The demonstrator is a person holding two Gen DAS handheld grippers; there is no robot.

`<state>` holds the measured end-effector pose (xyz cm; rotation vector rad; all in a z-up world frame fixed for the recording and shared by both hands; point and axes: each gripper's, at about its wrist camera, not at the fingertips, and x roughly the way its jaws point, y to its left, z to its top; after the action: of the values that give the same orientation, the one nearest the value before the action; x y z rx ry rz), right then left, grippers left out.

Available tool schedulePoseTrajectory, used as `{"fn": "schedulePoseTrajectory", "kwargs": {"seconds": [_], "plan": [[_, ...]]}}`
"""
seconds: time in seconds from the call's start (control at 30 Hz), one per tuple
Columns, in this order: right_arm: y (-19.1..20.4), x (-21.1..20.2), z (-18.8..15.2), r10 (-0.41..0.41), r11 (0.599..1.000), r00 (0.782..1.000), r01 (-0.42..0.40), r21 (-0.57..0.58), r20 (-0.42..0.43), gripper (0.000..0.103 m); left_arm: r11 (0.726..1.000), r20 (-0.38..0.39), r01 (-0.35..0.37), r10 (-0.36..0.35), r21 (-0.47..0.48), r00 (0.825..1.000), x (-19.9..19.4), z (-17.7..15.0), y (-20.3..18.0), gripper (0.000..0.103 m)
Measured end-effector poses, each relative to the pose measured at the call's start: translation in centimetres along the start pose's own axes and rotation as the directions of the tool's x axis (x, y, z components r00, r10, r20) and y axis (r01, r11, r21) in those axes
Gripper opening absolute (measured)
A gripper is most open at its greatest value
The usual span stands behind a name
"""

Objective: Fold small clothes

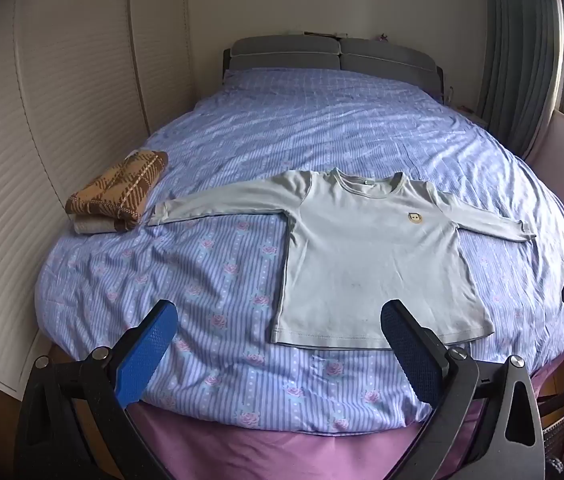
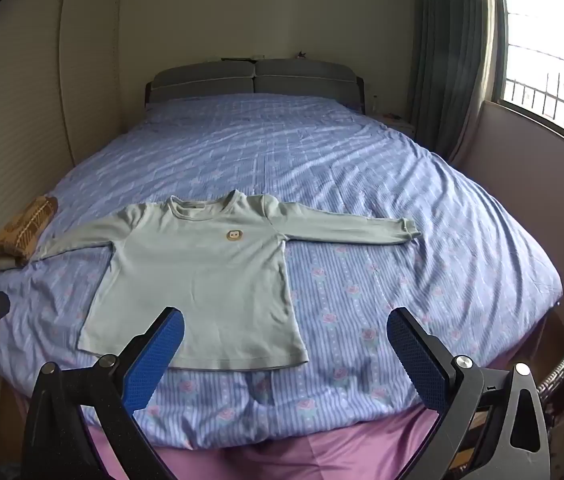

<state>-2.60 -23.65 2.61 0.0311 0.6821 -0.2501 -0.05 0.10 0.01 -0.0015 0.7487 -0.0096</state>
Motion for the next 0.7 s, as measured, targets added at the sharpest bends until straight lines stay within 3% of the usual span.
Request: {"fn": "schedulePoseTrajectory", "kwargs": {"seconds": [0.1, 0.13, 0.7], "plan": [[-0.1, 0.0, 0.0, 0.001, 1.000, 1.000, -0.001, 0.002, 0.003, 0.103, 1.000, 0.005, 0.008, -0.008, 0.009, 1.000, -0.2, -0.1, 0.4, 0.103], [-0.1, 0.0, 0.0, 0.001, 1.000, 1.000, -0.001, 0.002, 0.003, 0.103, 0.999, -0.006, -0.035, 0.035, 0.019, 0.999, -0.1, 0.0, -0.3, 0.103], [-1.4, -1.0, 0.1, -0.005, 1.000, 1.000, 0.005, 0.026, 0.018, 0.103, 1.000, -0.007, -0.015, 0.015, 0.010, 1.000, -0.5, 0.1, 0.1, 0.103]]}}
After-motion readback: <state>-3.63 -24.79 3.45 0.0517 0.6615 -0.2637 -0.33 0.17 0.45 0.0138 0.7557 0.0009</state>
